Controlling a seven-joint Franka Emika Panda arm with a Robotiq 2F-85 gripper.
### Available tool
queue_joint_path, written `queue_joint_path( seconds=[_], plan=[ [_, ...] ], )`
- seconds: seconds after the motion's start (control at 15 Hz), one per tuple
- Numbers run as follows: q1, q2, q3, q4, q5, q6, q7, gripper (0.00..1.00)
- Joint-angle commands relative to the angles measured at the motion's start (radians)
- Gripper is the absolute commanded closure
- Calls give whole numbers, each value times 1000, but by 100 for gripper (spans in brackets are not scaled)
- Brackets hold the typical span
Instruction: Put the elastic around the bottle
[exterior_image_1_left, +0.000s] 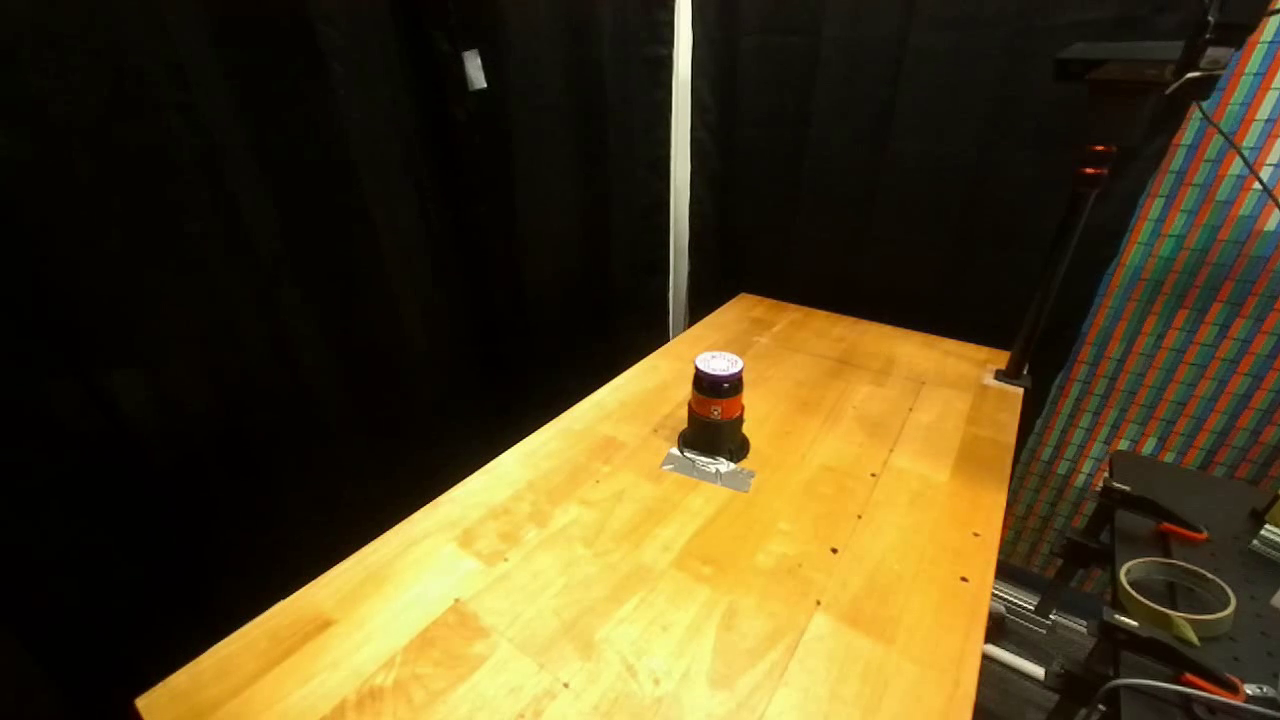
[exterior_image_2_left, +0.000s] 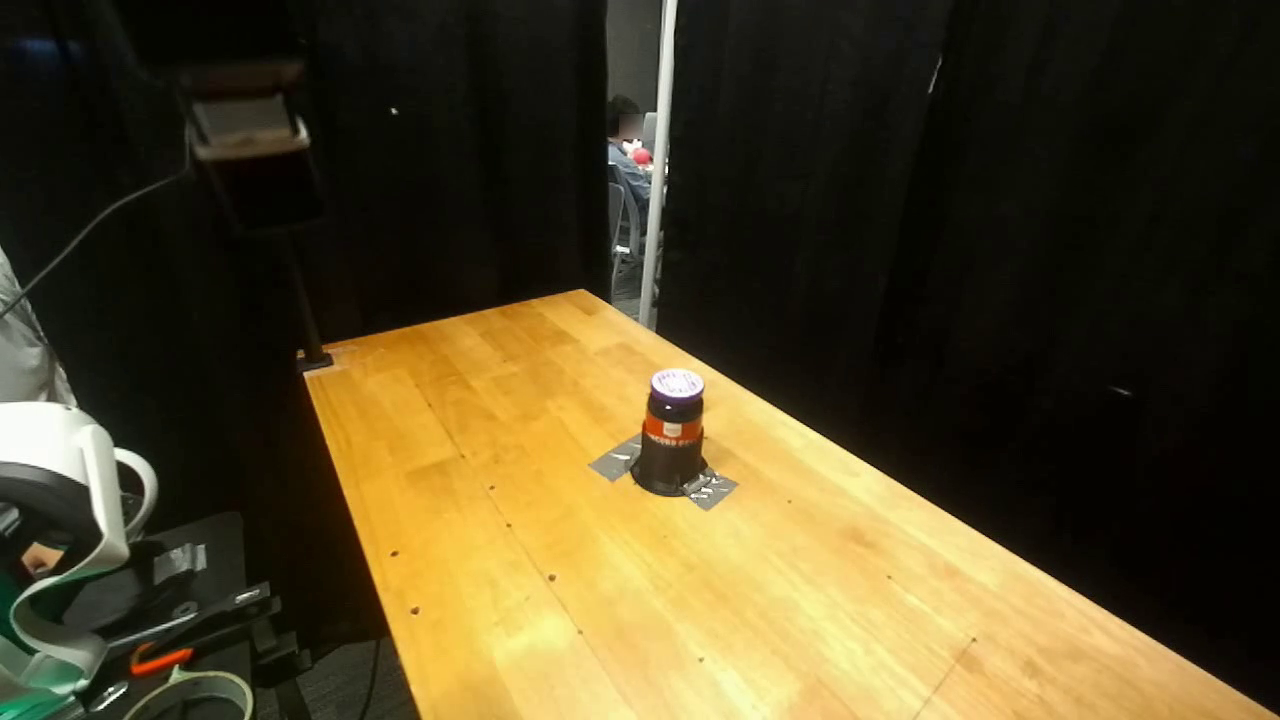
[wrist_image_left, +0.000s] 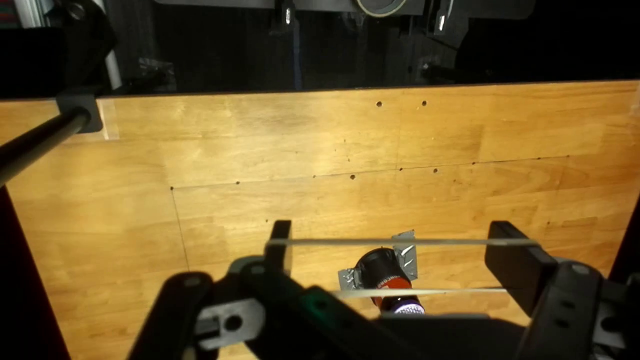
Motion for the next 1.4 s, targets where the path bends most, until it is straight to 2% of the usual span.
queue_joint_path(
  seconds=[0.0, 0.33, 0.6, 0.87, 1.2, 1.33],
  plan=[
    [9, -40, 174, -7, -41, 76, 119, 0],
    [35, 29, 437, -13, -174, 185, 357, 0],
    [79, 159, 567, 8, -235, 234, 500, 0],
    [133, 326, 594, 25, -212, 402, 554, 0],
    [157, 539, 575, 46, -215, 708, 562, 0],
    [157, 627, 562, 72, -217, 793, 547, 0]
  ],
)
